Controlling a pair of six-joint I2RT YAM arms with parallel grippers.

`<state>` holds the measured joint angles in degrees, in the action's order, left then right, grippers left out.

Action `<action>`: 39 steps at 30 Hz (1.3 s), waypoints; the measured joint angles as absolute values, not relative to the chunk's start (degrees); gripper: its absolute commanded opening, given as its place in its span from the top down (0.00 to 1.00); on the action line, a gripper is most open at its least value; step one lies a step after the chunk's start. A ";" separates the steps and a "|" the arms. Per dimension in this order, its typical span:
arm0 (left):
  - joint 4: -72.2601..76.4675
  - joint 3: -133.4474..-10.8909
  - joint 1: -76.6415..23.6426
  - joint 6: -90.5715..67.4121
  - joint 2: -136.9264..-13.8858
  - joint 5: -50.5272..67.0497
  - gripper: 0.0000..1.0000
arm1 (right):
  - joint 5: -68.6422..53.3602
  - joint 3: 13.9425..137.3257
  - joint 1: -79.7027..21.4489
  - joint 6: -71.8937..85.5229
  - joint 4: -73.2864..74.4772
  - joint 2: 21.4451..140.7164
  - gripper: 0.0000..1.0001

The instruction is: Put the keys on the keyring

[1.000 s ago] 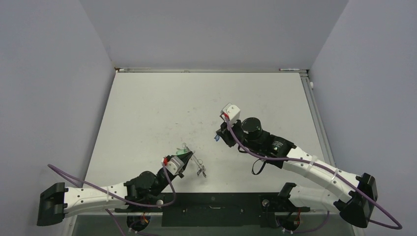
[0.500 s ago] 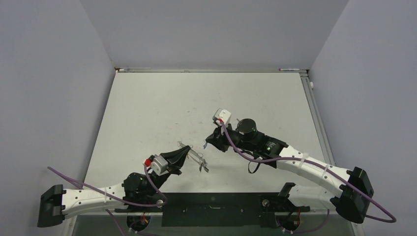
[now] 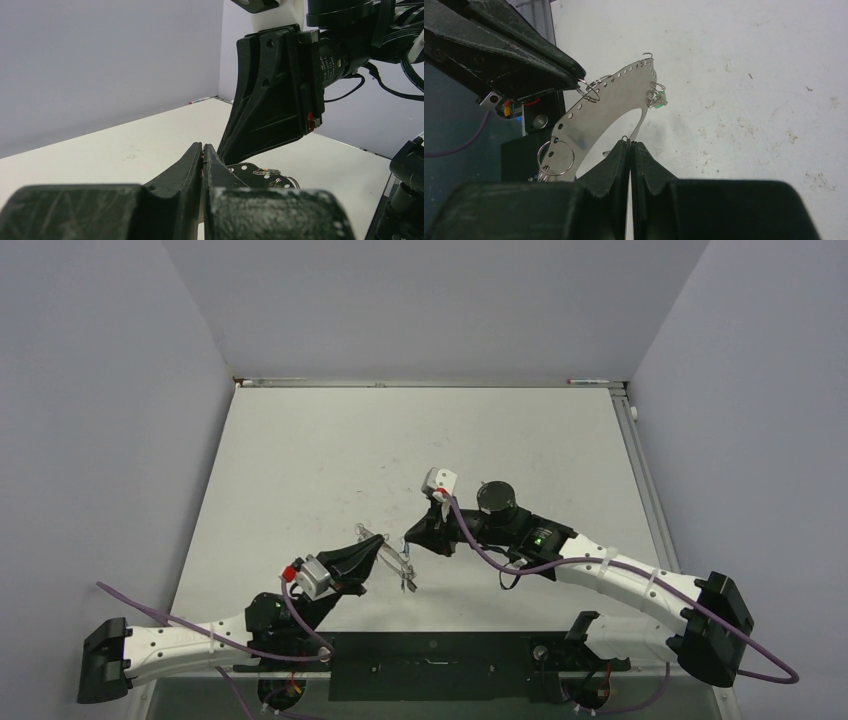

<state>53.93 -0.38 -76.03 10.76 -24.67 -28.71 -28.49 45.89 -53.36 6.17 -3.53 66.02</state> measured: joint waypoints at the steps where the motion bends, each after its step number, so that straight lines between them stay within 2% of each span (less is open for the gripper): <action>1: 54.02 -0.38 -76.03 10.74 -24.60 -28.64 1.00 | -28.93 45.89 -53.36 6.22 -3.79 66.02 0.95; 17: 54.81 -0.38 -76.03 10.70 -24.67 -28.67 1.00 | -31.22 45.91 -53.74 6.79 -6.85 66.06 0.95; 24: 55.20 -0.38 -76.03 9.02 -26.65 -31.38 1.00 | -24.14 45.91 -53.78 6.63 -6.31 66.06 0.95; 32: 62.11 -0.38 -71.66 6.46 -44.40 -31.97 1.00 | -3.92 44.73 -52.45 8.43 -2.09 66.06 0.95; 39: 71.99 -2.66 -62.92 4.19 -64.75 -26.02 1.00 | 8.21 42.81 -45.10 11.70 4.84 62.92 0.95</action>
